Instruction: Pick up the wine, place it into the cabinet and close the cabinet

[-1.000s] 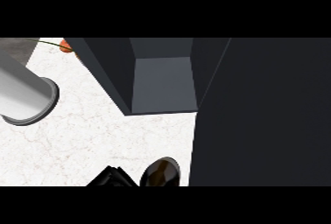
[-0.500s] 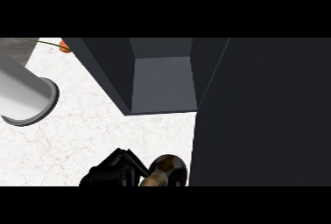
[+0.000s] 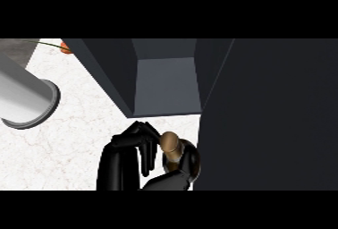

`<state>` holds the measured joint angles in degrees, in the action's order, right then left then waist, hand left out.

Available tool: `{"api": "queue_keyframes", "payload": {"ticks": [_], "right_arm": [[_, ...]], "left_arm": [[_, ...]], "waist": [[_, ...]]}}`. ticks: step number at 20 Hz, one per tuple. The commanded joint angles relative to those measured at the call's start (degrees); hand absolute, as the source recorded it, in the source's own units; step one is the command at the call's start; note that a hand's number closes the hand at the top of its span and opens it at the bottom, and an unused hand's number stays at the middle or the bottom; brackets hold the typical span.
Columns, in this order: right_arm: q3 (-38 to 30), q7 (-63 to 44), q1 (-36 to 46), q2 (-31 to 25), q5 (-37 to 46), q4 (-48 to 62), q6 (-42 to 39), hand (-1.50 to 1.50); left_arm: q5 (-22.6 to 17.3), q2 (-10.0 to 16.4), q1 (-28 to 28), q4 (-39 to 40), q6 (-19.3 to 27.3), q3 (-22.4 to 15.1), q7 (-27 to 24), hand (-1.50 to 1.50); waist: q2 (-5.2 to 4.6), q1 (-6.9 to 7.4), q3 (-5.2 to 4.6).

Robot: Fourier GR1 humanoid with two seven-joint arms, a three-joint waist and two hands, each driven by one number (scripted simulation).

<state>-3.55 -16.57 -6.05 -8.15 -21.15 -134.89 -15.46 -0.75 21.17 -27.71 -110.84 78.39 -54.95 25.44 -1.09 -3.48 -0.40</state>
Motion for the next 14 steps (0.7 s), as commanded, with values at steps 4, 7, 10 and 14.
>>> {"api": "queue_keyframes", "payload": {"ticks": [4, 7, 10, 14], "right_arm": [[-2.78, -0.56, -0.08, -1.29, -3.31, -2.68, -0.62, -1.50], [-3.39, 2.29, -1.20, -0.74, -1.72, 0.77, -2.28, -1.50], [-3.66, -0.98, -0.81, -1.15, -2.82, -2.85, -0.31, -1.50], [-5.14, -0.41, -3.01, -1.24, -4.41, -3.41, -1.77, -1.50]], "left_arm": [[-7.83, -2.75, -0.47, 9.94, -12.88, 9.41, -10.00, 1.50], [-11.14, -9.27, 1.21, 18.98, -17.88, 11.78, -18.39, 1.50], [-15.56, -11.45, 5.49, 24.71, -25.54, 15.32, -27.54, 1.50], [-18.84, -17.31, 5.61, 38.12, -33.47, 21.79, -39.72, 1.50]], "waist": [[0.08, 0.52, 0.05], [0.15, 1.00, 0.16], [0.40, 1.55, 0.16], [0.64, 1.59, 0.27]]}}
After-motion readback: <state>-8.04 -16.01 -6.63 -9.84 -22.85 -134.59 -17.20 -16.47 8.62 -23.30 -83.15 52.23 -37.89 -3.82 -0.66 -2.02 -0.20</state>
